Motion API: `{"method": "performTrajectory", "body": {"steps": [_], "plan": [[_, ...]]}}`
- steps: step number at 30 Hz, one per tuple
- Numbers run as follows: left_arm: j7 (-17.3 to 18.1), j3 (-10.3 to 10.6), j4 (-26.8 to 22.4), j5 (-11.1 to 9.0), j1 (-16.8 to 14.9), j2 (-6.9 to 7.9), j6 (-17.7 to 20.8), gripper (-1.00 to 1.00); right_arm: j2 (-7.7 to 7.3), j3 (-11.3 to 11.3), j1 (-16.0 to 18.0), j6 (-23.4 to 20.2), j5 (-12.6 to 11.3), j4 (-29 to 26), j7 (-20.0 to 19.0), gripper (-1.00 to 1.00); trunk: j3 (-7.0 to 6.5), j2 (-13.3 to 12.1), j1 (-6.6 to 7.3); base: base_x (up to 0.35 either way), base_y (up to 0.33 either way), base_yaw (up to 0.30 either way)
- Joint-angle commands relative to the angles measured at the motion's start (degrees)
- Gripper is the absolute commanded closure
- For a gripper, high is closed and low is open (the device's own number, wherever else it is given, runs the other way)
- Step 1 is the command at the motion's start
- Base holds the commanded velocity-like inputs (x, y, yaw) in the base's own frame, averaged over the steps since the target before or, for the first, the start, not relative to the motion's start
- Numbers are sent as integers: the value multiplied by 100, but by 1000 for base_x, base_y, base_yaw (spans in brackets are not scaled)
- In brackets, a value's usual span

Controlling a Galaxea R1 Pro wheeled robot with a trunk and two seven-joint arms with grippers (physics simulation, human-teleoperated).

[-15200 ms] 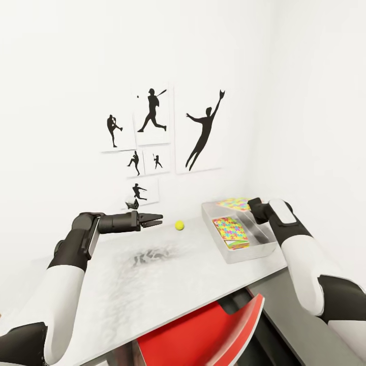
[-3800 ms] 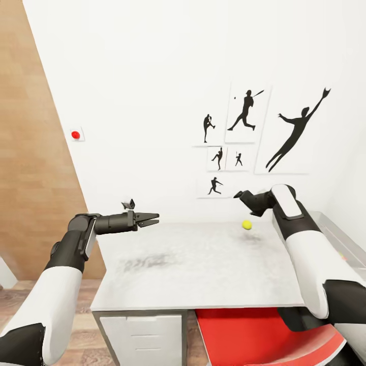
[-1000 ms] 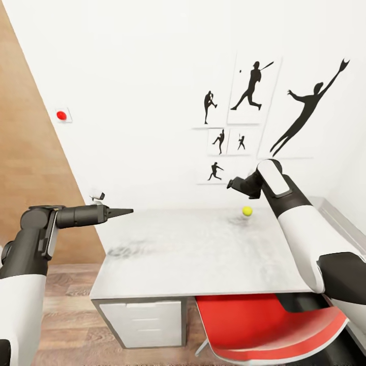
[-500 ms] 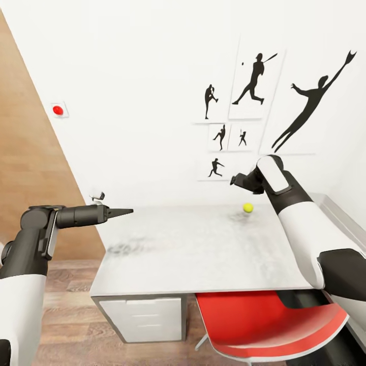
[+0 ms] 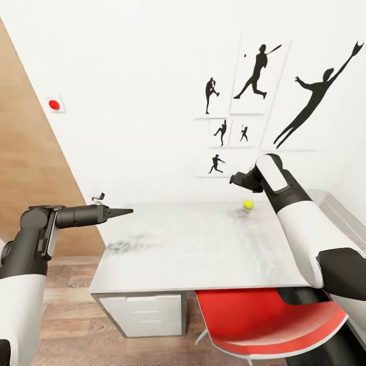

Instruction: Put all the toys in the child's room - the three board games (two on the bed and one on the table), the two jigsaw puzzles on the table, and the tennis ball on the table - inside the toy box on the table in the child's room.

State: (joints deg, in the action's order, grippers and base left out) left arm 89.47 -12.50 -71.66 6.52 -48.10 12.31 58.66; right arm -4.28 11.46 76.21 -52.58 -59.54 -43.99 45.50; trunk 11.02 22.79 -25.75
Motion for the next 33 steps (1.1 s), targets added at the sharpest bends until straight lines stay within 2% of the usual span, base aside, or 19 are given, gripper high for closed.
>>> {"method": "performTrajectory", "body": {"steps": [1,33], "plan": [[53,-7,-6,60,-6,-2,58,-100,-5,28,7,-6,-58,-10,56,-100,22,13,-3,0,0,0],[53,-11,-6,60,-6,8,58,-100,15,37,16,-14,-57,-40,73,-100,326,13,-3,0,0,0]]}}
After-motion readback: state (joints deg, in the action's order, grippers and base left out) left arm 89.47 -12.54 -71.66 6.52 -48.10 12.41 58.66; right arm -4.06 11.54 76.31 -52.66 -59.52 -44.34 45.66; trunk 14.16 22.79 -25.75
